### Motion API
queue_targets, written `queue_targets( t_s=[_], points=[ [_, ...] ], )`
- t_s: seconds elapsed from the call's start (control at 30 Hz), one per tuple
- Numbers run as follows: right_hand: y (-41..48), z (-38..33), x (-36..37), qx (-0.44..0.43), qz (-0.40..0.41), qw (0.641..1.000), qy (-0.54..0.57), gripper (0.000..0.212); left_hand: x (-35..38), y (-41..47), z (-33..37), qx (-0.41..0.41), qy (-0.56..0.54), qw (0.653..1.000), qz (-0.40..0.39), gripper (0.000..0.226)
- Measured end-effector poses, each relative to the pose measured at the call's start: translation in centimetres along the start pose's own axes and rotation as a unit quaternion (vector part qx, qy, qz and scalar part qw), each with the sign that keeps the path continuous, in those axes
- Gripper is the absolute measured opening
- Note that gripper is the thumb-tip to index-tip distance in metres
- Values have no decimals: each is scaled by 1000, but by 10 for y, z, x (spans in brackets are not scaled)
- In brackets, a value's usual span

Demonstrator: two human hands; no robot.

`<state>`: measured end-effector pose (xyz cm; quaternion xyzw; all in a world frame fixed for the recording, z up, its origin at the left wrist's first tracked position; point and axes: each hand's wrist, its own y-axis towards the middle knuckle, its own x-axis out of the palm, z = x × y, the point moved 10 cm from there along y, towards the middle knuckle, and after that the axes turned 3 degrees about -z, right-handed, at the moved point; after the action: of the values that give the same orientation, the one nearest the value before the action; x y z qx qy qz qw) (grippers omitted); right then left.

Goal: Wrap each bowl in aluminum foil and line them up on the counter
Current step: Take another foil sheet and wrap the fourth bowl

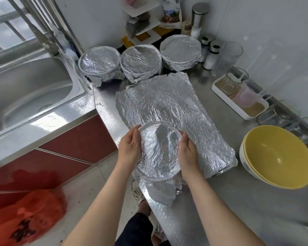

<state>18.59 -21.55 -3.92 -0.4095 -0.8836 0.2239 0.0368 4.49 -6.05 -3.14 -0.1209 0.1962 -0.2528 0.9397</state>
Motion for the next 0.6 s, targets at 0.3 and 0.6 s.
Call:
queue_targets(
  t_s=[0.3,0.6],
  points=[
    [8,-6,5,-13,-57,998,-27,39,-1,1,-8,-33,-33,999,-15,31],
    [22,-26,-8,-22,-121,990,-63,38,13,-25,-11,-33,-107,993,23,28]
  ],
)
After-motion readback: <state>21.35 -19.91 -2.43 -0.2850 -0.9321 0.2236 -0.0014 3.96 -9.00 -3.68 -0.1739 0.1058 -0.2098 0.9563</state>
